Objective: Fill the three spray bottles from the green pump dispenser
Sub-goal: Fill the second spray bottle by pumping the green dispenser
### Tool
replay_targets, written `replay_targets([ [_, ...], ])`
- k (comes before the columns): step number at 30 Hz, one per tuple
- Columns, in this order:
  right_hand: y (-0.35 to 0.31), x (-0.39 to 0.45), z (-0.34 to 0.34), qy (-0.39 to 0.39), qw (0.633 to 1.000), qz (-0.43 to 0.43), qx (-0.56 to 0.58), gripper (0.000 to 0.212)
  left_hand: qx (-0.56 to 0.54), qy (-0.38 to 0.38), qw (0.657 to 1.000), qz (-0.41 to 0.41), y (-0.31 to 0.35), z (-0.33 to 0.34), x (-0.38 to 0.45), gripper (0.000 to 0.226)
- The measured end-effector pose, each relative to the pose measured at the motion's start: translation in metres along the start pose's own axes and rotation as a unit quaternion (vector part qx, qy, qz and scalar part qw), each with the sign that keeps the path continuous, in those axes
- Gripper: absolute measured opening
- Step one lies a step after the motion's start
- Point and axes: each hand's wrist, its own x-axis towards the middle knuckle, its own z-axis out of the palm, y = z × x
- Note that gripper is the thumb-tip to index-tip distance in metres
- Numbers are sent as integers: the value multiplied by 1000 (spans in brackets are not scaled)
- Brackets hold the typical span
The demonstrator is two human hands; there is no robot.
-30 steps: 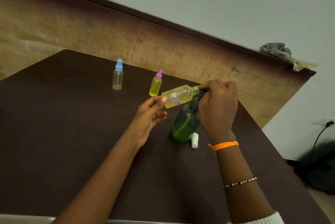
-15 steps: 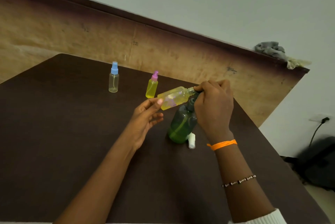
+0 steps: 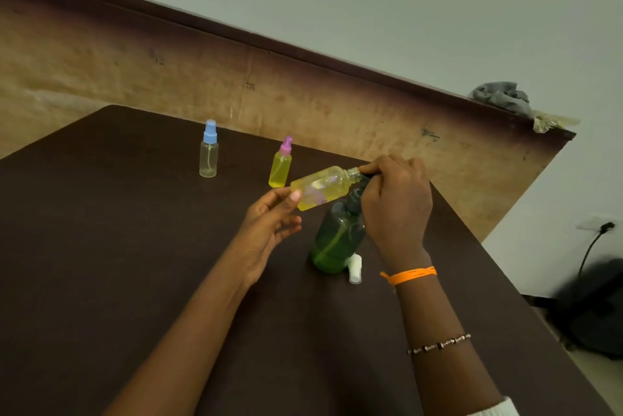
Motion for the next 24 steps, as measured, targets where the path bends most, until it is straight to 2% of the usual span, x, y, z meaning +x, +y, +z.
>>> replay_targets([
  [4, -5, -30, 18, 43, 998, 34, 20, 36, -1, -3, 1000, 3, -3, -4, 2, 37],
  [7, -8, -36, 25, 58, 997, 42, 12, 35, -5, -2, 1000, 1, -2, -7, 2, 40],
  [13, -9, -3, -4, 0, 1000, 1, -31, 28, 9, -6, 1000, -2, 1, 0, -3, 31],
  [16, -8, 4, -5, -43, 998, 43, -6, 25, 6, -5, 1000, -2, 1, -1, -2, 32],
  [21, -7, -33, 21, 44, 998, 41, 10, 31, 3, -1, 1000, -9, -3, -5, 1, 27],
  [24, -4, -24, 18, 38, 999, 27, -11, 24, 4, 2, 1000, -17, -2, -4, 0, 21],
])
